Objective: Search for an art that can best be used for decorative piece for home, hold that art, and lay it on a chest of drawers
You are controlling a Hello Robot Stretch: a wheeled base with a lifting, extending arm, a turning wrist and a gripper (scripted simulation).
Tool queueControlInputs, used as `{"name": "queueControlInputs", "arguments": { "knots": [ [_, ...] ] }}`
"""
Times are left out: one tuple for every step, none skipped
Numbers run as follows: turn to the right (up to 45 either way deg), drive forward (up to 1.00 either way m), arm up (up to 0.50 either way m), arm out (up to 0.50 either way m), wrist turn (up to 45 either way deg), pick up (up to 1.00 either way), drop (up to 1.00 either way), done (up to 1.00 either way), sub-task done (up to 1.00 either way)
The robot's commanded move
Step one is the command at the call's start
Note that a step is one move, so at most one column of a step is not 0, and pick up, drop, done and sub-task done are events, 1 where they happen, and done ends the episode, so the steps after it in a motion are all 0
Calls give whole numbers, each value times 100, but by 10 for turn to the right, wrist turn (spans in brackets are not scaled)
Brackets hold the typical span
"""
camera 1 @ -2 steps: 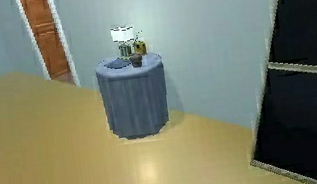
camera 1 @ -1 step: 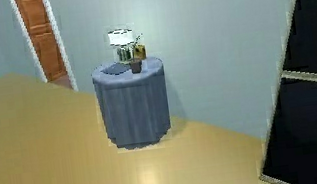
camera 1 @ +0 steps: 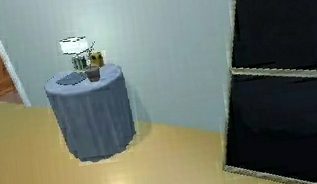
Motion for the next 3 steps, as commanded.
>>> {"name": "queueControlInputs", "arguments": {
  "knots": [
    [0,55,0,0,0,0,0,0,0],
    [-450,0,0,0,0,0,0,0,0],
    [-240,0,0,0,0,0,0,0,0]
  ]
}}
